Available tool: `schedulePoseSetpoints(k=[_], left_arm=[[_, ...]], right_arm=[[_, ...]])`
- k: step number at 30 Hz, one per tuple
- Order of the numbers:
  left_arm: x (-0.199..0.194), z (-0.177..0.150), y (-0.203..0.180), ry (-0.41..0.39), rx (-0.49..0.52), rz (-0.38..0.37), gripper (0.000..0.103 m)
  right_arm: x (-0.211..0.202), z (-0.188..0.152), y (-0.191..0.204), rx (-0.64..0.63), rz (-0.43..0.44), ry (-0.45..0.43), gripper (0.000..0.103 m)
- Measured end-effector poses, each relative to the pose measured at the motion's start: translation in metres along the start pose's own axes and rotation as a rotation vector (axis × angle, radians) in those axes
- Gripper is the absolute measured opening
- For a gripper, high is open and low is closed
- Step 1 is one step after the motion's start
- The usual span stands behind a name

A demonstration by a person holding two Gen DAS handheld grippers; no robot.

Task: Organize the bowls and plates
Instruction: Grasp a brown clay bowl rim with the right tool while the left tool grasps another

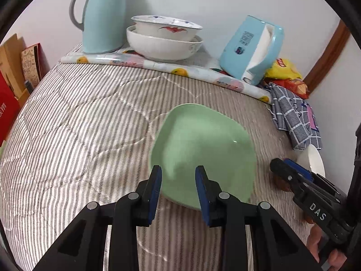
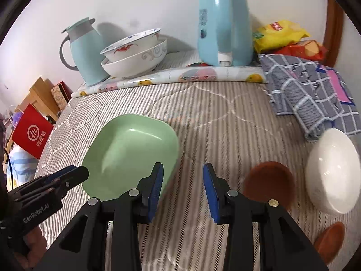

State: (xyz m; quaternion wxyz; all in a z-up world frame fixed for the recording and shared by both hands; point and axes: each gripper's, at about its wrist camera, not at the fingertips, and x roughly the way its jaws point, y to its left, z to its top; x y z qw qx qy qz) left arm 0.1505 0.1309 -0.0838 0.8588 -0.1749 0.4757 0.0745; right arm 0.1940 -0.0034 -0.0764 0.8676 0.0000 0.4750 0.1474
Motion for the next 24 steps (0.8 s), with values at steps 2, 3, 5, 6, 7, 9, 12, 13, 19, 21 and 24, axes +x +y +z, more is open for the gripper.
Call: schedulePoseSetpoints(k=[2,3,5,6,7,9,12,13,19,21,24], left_arm=[[-0.004,-0.001,-0.009,-0.006,0.013,-0.008,0.029],[-0.007,-0.002,-0.016,-0.01,0.024,-0.012,0.029],[-0.011,-0.003,-0.028,-0.015,0.042,-0.019,0.029],[-0.012,-0.004,-0.033,-0.017,0.049,-0.022,0.029],[-0.014,-0.005,-0.039,-0.019,0.057,-0.026,0.029],[-0.017,-0.007,-0.053,-0.026,0.079,-0.03,0.029],[-0.022,-0.013,-0.074,-0.038,0.107,-0.042,0.029],[-0.023,-0.015,-0.081,-0.041,0.114,-0.042,0.029],[-0.025,-0.024,-0.116,-0.06,0.134,-0.045,0.029],[-0.024,-0.027,-0.127,-0.069,0.142,-0.033,0.029],[-0.022,-0.03,-0.14,-0.071,0.153,-0.031,0.029]], right_arm=[[-0.013,-0.005,-0.009,0.019,-0.009,-0.016,0.037],[-0.02,-0.008,-0.016,0.031,-0.018,-0.026,0.037],[-0.033,-0.012,-0.026,0.046,-0.038,-0.046,0.038],[-0.039,-0.014,-0.031,0.052,-0.048,-0.055,0.041],[-0.047,-0.017,-0.038,0.061,-0.062,-0.069,0.045],[-0.061,-0.022,-0.051,0.082,-0.087,-0.092,0.051],[-0.083,-0.031,-0.073,0.118,-0.118,-0.127,0.056],[-0.092,-0.035,-0.083,0.125,-0.123,-0.135,0.056],[-0.121,-0.055,-0.12,0.155,-0.185,-0.159,0.06],[-0.126,-0.061,-0.131,0.165,-0.21,-0.164,0.062],[-0.13,-0.071,-0.15,0.187,-0.205,-0.146,0.062]])
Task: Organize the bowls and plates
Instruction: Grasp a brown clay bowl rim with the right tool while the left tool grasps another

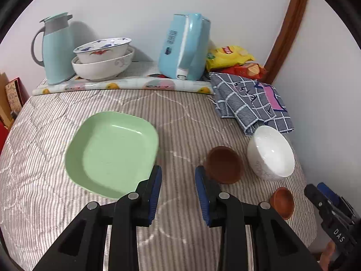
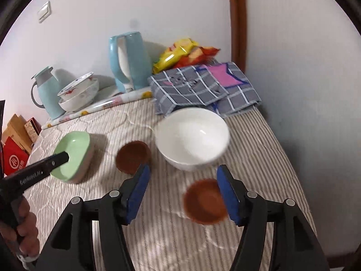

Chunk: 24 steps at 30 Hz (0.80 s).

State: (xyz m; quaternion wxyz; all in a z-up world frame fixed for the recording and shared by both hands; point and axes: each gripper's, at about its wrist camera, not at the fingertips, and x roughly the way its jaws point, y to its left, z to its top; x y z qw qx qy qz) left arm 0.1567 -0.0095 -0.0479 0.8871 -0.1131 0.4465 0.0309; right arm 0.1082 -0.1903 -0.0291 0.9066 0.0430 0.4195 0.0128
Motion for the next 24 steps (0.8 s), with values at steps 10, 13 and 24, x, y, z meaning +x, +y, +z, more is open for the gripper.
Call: schedulePoseSetpoints(k=[10,13,24], left_arm=[[0.028,-0.003,-0.028,0.059,0.031,0.032,0.029],[0.039,-0.002,-0.032,0.081,0.037,0.033,0.029],[0.071,-0.001,-0.038,0.125,0.038,0.017,0.029]], right_arm=[[0.024,-0.015,-0.046,0.07,-0.007,0.085,0.062],[0.031,-0.018,-0.052,0.084,0.005,0.099,0.062],[0.055,-0.021,-0.066,0.121,0.029,0.119,0.062]])
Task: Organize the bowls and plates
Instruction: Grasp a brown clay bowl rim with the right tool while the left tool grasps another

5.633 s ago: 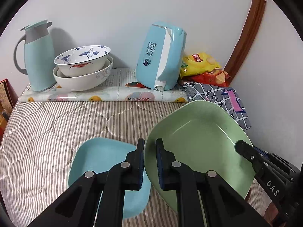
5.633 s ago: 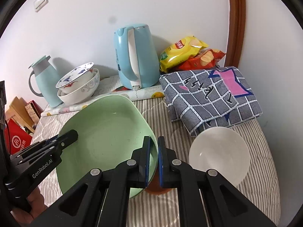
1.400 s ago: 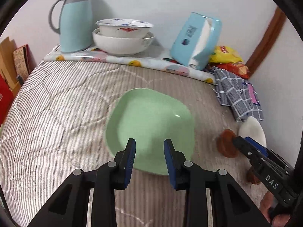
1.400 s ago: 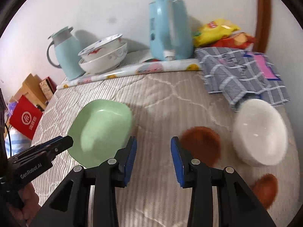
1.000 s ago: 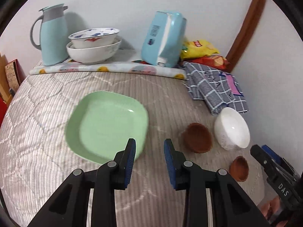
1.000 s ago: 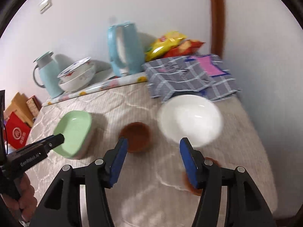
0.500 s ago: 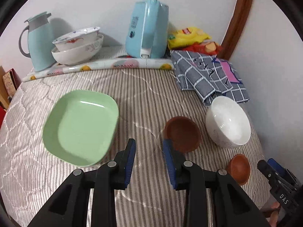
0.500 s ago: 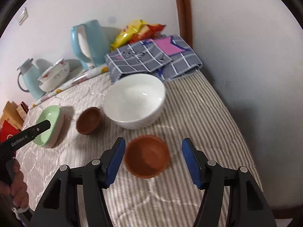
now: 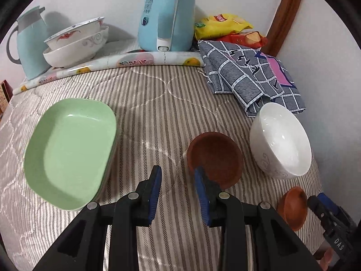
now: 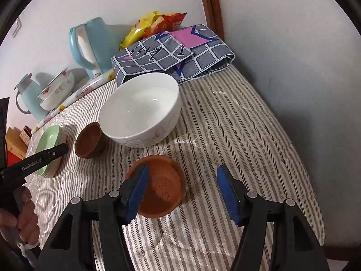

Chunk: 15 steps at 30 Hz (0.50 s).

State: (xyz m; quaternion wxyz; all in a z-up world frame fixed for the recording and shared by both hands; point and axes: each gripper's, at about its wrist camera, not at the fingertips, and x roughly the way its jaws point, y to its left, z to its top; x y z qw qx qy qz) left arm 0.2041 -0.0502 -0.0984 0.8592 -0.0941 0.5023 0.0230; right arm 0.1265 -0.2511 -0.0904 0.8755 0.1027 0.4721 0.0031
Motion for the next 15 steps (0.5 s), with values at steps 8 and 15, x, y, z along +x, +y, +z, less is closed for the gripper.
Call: schedulePoseSetpoints(k=[8,15], left_arm=[[0.021,0.004,-0.002,0.022,-0.003,-0.019,0.029],[0.039,0.006,-0.007,0.039,0.008,-0.041,0.029]], right_arm=[[0.017,-0.004,0.0,-0.019,-0.004,0.025,0.057],[0.031,-0.011,0.003,-0.044,-0.007,0.061,0.045]])
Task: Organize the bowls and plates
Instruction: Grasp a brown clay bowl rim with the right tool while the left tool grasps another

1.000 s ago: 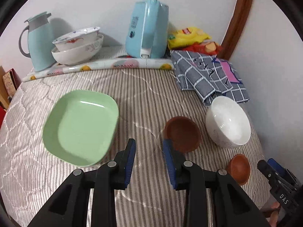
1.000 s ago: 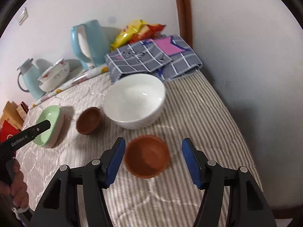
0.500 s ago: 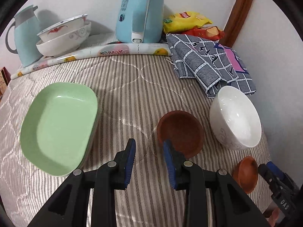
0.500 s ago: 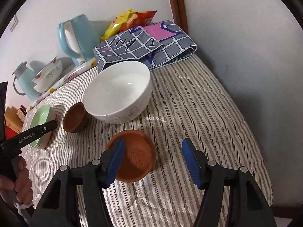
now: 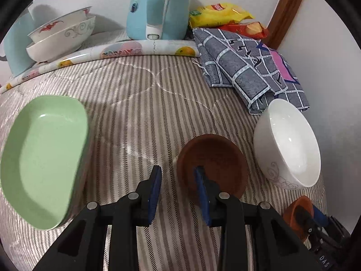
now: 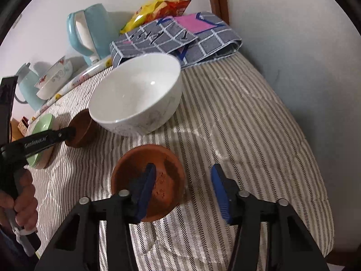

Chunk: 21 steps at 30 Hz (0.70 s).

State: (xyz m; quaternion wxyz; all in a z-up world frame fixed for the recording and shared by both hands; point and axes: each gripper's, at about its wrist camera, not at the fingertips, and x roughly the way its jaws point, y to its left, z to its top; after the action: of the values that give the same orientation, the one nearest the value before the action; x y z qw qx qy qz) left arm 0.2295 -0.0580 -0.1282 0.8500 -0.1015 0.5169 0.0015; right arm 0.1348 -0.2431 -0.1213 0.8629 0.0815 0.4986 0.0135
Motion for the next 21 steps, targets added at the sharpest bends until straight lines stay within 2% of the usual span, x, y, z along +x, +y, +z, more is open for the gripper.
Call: schedulePoseSetpoints(k=[13,21], left_arm=[[0.0106,0.0009,-0.0012,-0.023,-0.001,-0.01,0.031],[0.0117,0.0002,-0.0082,-0.041,0.016,0.02,0.035]], right_arm=[[0.005,-0.0073,0.0044,-0.019,-0.027,-0.051,0.044],[0.005,-0.0082,0.0051,-0.016,-0.034,-0.067,0.044]])
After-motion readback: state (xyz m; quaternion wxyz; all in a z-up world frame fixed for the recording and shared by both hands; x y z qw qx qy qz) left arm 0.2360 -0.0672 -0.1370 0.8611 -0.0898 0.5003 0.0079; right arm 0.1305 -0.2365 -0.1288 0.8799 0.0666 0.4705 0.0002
